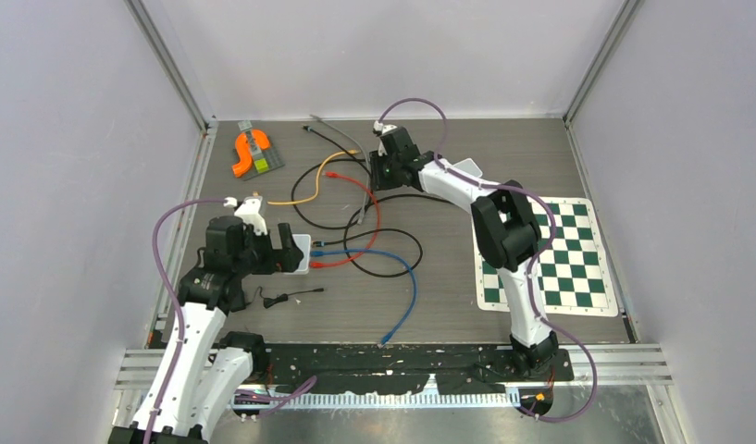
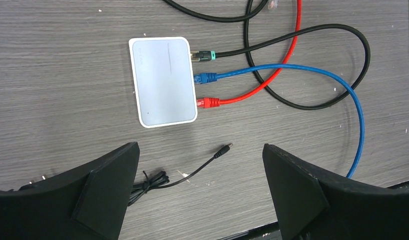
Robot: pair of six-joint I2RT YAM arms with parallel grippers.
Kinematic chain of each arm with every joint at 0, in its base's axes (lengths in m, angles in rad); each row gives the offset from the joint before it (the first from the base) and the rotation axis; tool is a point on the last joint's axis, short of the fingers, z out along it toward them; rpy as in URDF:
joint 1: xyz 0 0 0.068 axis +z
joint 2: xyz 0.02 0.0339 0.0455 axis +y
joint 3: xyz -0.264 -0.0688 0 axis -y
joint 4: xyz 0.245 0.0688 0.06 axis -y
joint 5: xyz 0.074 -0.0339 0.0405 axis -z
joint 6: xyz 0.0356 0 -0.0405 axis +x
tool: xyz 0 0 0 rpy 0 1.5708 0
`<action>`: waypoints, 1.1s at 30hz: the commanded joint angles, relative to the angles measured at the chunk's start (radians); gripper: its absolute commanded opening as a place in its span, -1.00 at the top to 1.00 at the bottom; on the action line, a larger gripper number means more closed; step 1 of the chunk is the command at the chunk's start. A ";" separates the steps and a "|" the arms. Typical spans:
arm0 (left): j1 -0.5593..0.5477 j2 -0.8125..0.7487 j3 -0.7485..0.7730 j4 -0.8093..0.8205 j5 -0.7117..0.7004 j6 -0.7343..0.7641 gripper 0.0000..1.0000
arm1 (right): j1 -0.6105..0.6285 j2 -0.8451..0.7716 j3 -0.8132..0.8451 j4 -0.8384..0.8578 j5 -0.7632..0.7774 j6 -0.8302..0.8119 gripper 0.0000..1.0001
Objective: Insert the plug into the switch port
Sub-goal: Pick up the connector from the center of the board.
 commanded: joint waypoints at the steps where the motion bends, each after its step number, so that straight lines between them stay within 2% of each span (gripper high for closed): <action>1: -0.002 0.013 0.015 0.023 0.001 0.010 -0.95 | -0.010 0.038 0.106 0.061 0.101 0.058 0.33; 8: -0.003 0.018 0.015 0.026 -0.003 0.011 -0.94 | -0.039 0.143 0.222 0.039 0.071 0.113 0.36; 22: -0.002 0.030 0.021 0.027 -0.001 0.018 -0.94 | -0.046 0.264 0.302 0.039 -0.078 0.166 0.34; 24: -0.002 0.028 0.021 0.028 -0.002 0.018 -0.94 | -0.048 0.265 0.302 0.038 -0.070 0.164 0.44; 25: -0.003 0.028 0.020 0.028 -0.001 0.018 -0.94 | -0.048 0.259 0.299 0.043 -0.063 0.161 0.62; 27: -0.002 0.028 0.022 0.028 0.000 0.019 -0.94 | -0.050 0.235 0.286 0.060 -0.047 0.148 0.84; 33: -0.002 0.021 0.021 0.030 0.002 0.019 -0.94 | -0.075 0.088 0.268 0.080 -0.007 0.077 0.89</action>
